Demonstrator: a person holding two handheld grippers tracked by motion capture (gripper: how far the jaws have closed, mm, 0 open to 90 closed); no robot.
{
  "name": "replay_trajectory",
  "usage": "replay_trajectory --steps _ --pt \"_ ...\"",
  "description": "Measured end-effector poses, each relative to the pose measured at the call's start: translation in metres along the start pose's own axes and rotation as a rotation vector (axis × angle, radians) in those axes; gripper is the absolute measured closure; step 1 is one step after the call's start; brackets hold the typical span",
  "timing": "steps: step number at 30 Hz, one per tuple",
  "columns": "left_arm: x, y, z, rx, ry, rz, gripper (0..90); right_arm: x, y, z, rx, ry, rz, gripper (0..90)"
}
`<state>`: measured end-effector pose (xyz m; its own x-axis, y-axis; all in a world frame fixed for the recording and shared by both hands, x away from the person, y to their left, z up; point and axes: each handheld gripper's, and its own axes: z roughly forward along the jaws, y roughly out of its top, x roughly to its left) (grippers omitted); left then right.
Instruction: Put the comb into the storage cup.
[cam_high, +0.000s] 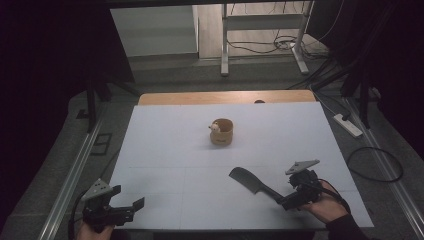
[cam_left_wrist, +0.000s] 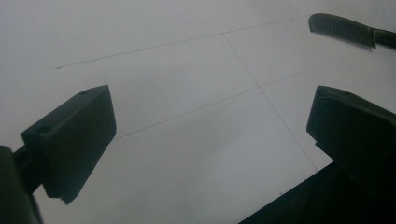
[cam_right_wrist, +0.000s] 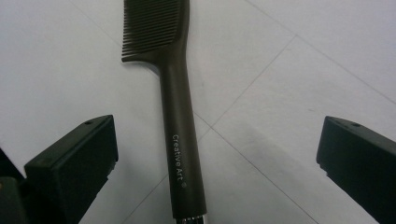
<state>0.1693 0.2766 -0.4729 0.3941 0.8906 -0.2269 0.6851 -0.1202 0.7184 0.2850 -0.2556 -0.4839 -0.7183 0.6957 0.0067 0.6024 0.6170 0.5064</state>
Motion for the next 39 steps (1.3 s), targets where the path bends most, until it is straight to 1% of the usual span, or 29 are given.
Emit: replay_trajectory --steps 9,15,19,20,25,31,32,33,38,39 --pt "0.000 0.000 0.000 0.001 0.000 0.002 2.1 0.007 0.002 0.016 0.048 -0.004 -0.037 0.0" --pt "0.000 0.000 0.000 0.002 0.000 0.004 2.1 0.010 0.002 0.027 0.094 -0.005 -0.056 0.0" --pt "0.000 0.000 0.000 0.002 -0.001 0.005 2.1 0.012 0.001 0.035 0.131 -0.006 -0.080 0.0" --pt "0.000 0.000 0.000 0.003 -0.002 0.005 2.1 0.013 0.001 0.035 0.129 -0.007 -0.086 0.0" --pt "0.000 0.000 0.001 0.004 -0.001 0.007 2.1 0.012 0.000 0.035 0.128 -0.007 -0.078 0.0" --pt "0.000 0.001 0.001 0.007 -0.002 0.008 2.1 0.013 0.003 0.036 0.147 -0.011 -0.079 0.0" --pt "0.000 0.001 0.001 0.007 -0.002 0.007 2.2 0.013 0.004 0.035 0.155 -0.008 -0.083 1.2" --pt "0.000 0.001 0.001 0.007 -0.002 0.007 2.2 0.014 0.004 0.035 0.153 -0.003 -0.085 4.2" --pt "-0.001 0.001 0.002 0.010 -0.001 0.011 2.2 0.017 0.007 0.029 0.130 0.019 -0.120 27.6" --pt "-0.001 0.001 0.002 0.010 -0.001 0.012 2.2 0.017 0.008 0.028 0.130 0.022 -0.119 30.0"
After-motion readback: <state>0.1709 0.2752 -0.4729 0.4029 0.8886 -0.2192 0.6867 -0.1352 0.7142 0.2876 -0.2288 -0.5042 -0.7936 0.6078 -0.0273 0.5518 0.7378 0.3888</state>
